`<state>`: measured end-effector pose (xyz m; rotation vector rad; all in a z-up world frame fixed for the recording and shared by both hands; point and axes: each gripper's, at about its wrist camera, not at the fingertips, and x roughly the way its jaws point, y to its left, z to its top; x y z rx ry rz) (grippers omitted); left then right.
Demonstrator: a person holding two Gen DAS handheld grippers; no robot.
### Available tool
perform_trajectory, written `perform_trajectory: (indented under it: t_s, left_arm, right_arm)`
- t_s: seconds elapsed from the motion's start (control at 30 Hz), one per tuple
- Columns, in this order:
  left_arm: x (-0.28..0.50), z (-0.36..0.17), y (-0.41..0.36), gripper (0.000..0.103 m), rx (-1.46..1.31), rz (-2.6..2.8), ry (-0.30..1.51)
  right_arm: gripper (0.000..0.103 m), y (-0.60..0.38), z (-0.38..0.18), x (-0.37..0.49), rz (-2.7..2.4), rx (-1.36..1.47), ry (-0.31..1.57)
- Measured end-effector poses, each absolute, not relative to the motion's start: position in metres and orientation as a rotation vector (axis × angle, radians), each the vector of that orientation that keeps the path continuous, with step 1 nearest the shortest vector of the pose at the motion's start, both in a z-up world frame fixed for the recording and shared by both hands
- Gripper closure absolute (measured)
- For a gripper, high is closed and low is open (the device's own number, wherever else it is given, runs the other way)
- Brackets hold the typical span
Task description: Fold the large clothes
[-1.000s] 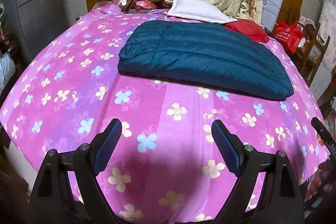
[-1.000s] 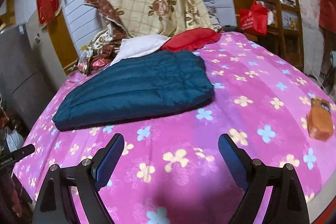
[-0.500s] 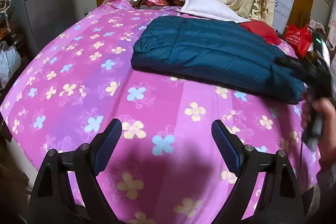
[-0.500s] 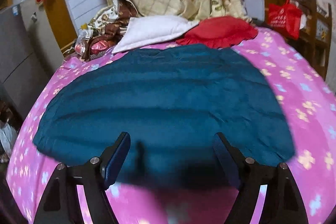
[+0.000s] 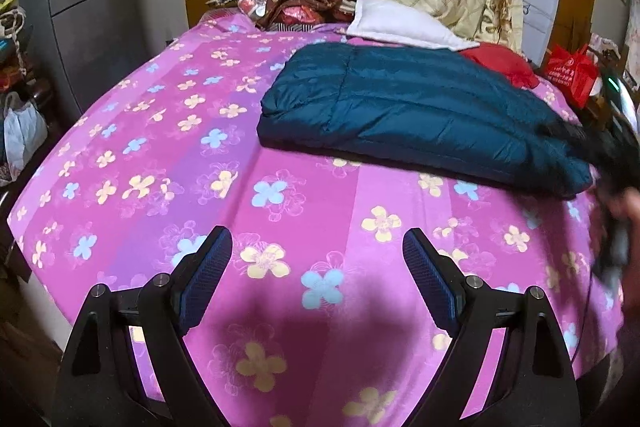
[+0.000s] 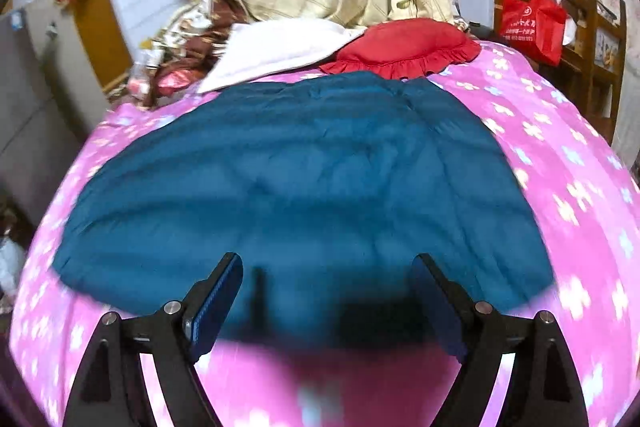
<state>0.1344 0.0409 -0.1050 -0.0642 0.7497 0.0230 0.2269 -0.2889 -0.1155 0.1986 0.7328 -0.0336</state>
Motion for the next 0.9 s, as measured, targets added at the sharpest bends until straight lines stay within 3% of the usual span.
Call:
perform_trajectory:
  t_s: [0.4,0.9]
  left_arm:
    - [0.08,-0.051,0.016,0.015,-0.024,-0.021,0.626]
    - [0.049,-0.031,-0.008,0.015,0.031,-0.042,0.627]
  right_arm:
    - [0.018,-0.285,-0.114,0.065,-0.092,0.16,0.61]
    - [0.018,-0.272,-0.088,0.025,-0.119,0.082,0.521]
